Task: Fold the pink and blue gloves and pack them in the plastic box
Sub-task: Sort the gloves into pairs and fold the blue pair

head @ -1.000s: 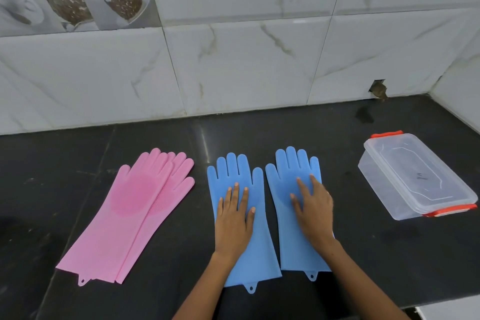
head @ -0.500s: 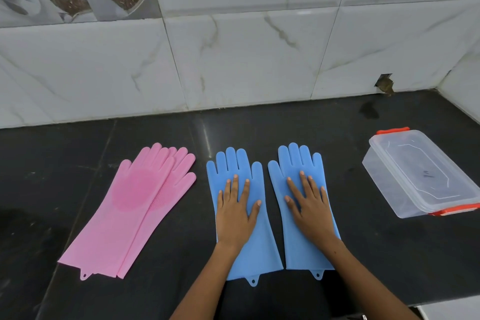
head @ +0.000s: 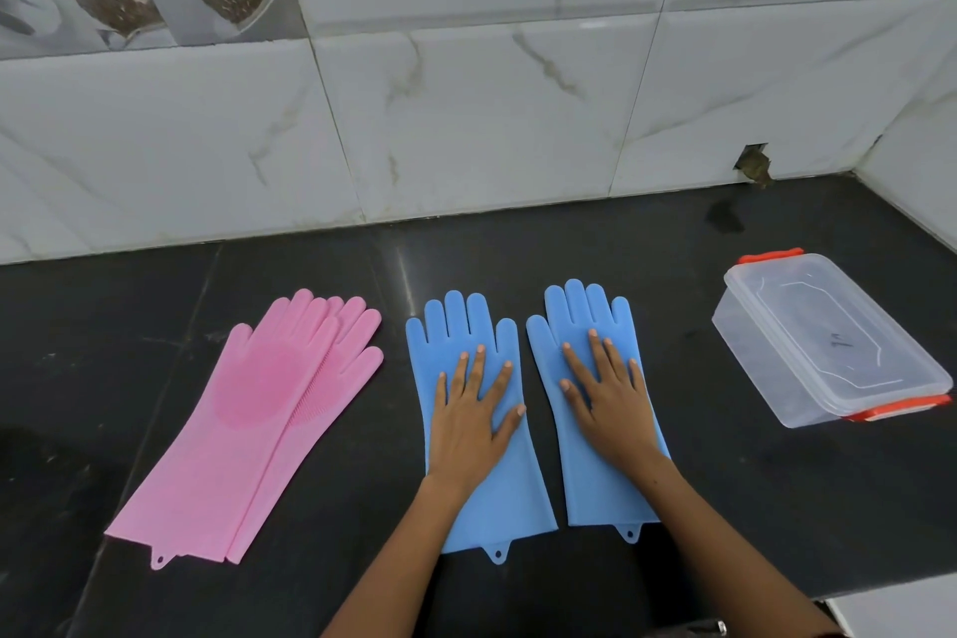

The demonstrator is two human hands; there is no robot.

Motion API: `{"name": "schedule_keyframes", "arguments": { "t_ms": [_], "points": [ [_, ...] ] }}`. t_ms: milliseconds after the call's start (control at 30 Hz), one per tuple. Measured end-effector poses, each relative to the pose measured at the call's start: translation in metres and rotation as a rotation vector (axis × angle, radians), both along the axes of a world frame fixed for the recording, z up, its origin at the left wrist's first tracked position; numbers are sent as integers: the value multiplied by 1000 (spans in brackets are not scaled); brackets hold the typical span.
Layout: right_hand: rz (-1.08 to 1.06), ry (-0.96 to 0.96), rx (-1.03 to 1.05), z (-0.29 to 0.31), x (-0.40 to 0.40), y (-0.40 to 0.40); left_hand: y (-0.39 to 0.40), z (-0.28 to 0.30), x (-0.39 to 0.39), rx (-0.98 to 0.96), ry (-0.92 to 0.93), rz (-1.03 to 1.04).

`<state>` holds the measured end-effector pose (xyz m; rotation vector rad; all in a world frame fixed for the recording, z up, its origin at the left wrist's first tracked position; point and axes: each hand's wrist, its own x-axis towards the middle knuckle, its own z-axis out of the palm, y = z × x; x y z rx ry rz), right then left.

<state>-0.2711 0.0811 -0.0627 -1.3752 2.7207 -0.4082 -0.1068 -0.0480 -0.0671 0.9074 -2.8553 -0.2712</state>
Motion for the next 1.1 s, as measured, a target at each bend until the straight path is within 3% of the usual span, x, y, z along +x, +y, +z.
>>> {"name": "schedule_keyframes", "arguments": {
  "t_ms": [833,1000,1100],
  "points": [
    [-5,-33,-3,2,4,3,-2,1,1,37,14,6],
    [-123,-64,-348,25,10,24,1,8,1,156,116,17],
    [-240,-80,-352,32,12,60,6,18,-13,182,232,47]
  ]
}}
